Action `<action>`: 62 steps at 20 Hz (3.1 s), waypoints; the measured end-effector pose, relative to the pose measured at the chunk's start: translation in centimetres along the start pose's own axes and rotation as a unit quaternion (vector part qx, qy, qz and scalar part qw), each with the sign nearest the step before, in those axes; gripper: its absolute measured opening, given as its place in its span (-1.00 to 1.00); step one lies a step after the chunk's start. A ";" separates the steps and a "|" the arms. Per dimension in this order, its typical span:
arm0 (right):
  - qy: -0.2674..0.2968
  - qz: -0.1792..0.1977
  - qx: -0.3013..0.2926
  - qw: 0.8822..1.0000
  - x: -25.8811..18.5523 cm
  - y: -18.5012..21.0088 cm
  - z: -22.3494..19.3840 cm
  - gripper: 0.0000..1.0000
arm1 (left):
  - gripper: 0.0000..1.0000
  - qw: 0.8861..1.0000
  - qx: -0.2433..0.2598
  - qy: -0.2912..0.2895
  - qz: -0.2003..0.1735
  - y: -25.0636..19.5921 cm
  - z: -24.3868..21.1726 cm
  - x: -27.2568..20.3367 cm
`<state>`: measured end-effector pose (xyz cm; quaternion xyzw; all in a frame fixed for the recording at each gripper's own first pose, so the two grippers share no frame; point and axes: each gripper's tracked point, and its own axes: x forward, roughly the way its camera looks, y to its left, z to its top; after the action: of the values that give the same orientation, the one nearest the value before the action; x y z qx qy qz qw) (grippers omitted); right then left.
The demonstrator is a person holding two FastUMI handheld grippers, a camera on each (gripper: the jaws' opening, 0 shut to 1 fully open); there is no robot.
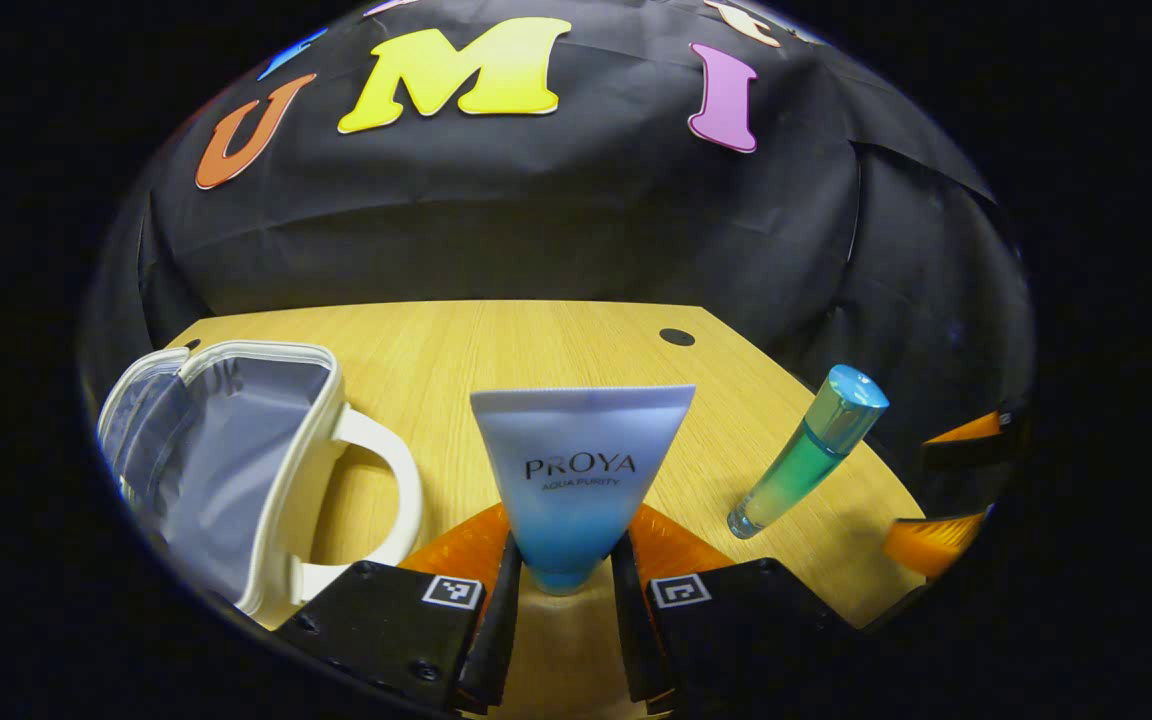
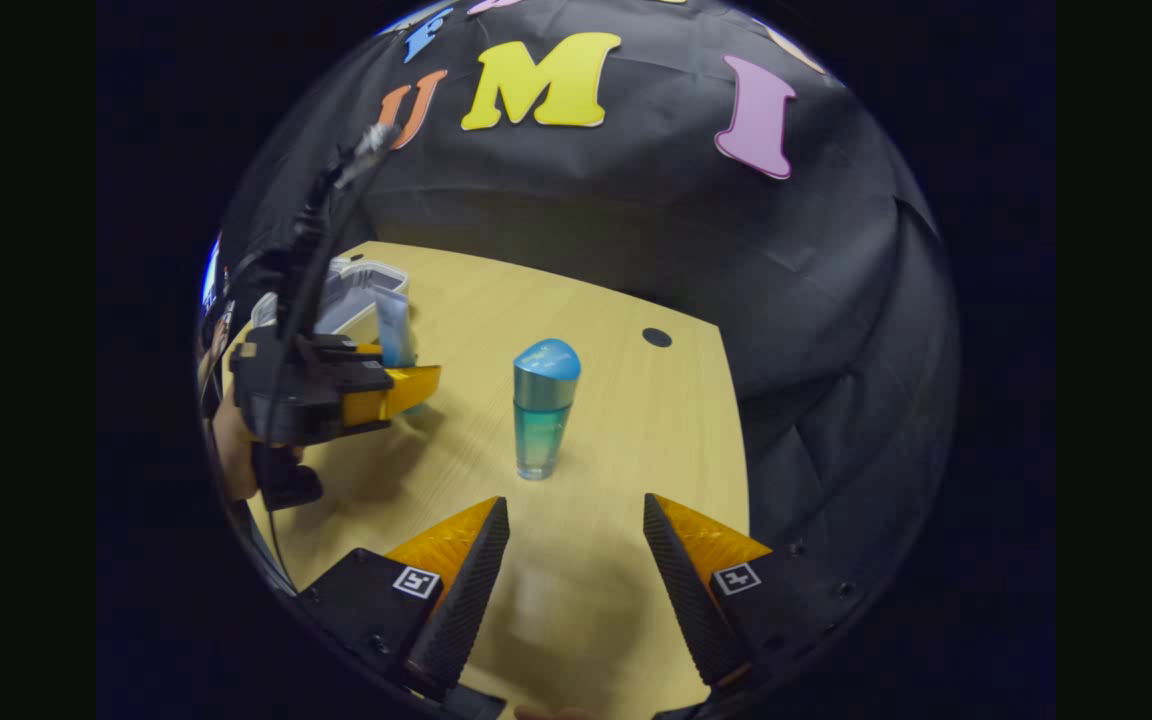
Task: First open the suitcase, pack the skin care products into it, and then close the suitcase.
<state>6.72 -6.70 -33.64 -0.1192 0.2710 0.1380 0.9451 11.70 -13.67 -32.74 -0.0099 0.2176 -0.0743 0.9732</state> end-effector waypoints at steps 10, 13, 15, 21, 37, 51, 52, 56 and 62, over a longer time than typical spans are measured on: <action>-0.006 0.014 0.072 0.997 9.4 3.7 2.6 0.18 | -0.07 1.000 -0.026 0.000 -0.011 2.2 4.1 -7.8; 0.003 0.010 0.086 0.996 9.3 3.7 2.5 -0.19 | -0.07 1.000 -0.011 -0.001 0.002 5.1 5.5 -9.3; 0.013 0.009 0.091 0.996 8.5 4.0 2.2 -0.29 | -0.07 1.000 0.007 0.001 0.011 7.0 6.3 -9.9; 0.009 0.013 0.103 0.995 3.1 6.8 4.7 -0.33 | -0.07 0.999 0.026 0.005 0.026 13.7 7.2 -11.7; -0.032 0.028 0.081 0.996 -4.7 13.5 11.4 -0.34 | -0.06 0.971 -0.012 0.225 0.083 26.0 -5.4 -8.9; -0.017 0.015 0.076 0.997 -5.4 10.1 10.2 -0.34 | -0.07 0.945 -0.006 0.301 0.128 27.4 -6.9 -7.1; -0.015 0.017 0.072 0.997 -5.4 10.3 10.1 -0.33 | -0.07 0.944 -0.012 0.302 0.130 27.5 -7.1 -7.0; -0.010 0.031 0.066 0.997 -4.9 12.3 10.5 -0.34 | 0.11 0.944 -0.015 0.300 0.136 27.8 -6.9 -7.4; -0.018 0.070 0.059 0.996 -2.3 18.9 15.3 -0.34 | 0.43 0.975 0.023 0.184 0.123 26.7 0.3 -10.4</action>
<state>5.99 15.04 -22.63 -0.0419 0.2696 0.1898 0.9432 6.27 14.26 -29.41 0.0531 0.3904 0.0406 0.9182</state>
